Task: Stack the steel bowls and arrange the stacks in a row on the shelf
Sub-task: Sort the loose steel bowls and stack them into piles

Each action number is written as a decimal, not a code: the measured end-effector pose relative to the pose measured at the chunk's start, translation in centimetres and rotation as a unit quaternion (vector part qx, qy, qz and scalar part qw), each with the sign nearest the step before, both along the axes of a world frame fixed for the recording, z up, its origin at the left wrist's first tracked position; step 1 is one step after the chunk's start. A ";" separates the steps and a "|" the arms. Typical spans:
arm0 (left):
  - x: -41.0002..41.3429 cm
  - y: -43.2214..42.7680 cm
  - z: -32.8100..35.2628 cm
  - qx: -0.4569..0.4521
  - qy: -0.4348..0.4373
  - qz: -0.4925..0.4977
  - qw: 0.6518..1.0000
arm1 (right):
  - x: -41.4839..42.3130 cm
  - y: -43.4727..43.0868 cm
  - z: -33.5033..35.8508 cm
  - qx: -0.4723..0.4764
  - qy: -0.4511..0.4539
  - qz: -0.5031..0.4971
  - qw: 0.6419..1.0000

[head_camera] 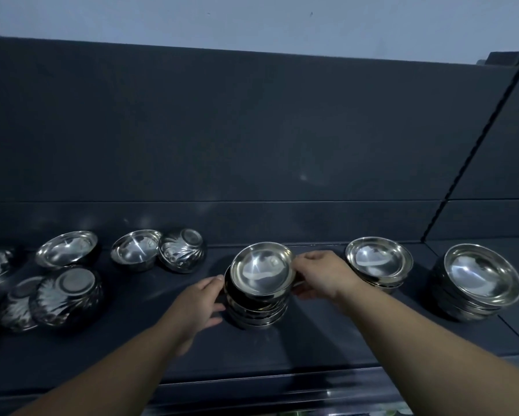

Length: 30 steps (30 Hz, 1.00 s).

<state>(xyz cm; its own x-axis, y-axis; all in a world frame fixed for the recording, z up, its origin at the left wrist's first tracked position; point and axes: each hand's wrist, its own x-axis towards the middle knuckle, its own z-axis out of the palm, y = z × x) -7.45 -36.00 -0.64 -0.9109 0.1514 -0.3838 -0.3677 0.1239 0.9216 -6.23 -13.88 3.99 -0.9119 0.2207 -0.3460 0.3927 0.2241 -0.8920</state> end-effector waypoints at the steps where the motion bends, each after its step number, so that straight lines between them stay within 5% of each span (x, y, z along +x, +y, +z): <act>1: 0.0 -0.1 0.0 0.006 -0.004 0.000 1.000 | -0.2 -0.1 -0.1 0.005 0.003 -0.002 1.000; 13: 0.2 0.2 -0.7 0.006 0.010 -0.002 1.000 | 0.0 -0.3 -1.5 -0.027 0.038 -0.027 0.999; 16: 0.4 0.6 -0.9 0.010 0.004 0.007 1.000 | 0.9 0.1 -2.7 0.029 0.076 -0.028 0.996; 23: 0.6 1.9 -1.2 0.017 0.015 0.022 1.000 | 2.1 0.4 -4.3 -0.105 0.073 -0.024 0.992; 30: 0.6 5.1 -1.3 0.026 0.024 0.022 0.999 | 2.3 2.7 -5.7 -0.087 0.108 -0.022 0.990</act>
<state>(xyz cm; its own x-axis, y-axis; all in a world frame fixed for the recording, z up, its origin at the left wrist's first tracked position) -6.82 -30.87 -1.95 -0.9342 0.1297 -0.3323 -0.3270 0.0608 0.9431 -3.94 -11.18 -1.73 -0.9597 0.2155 -0.1801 0.1946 0.0477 -0.9797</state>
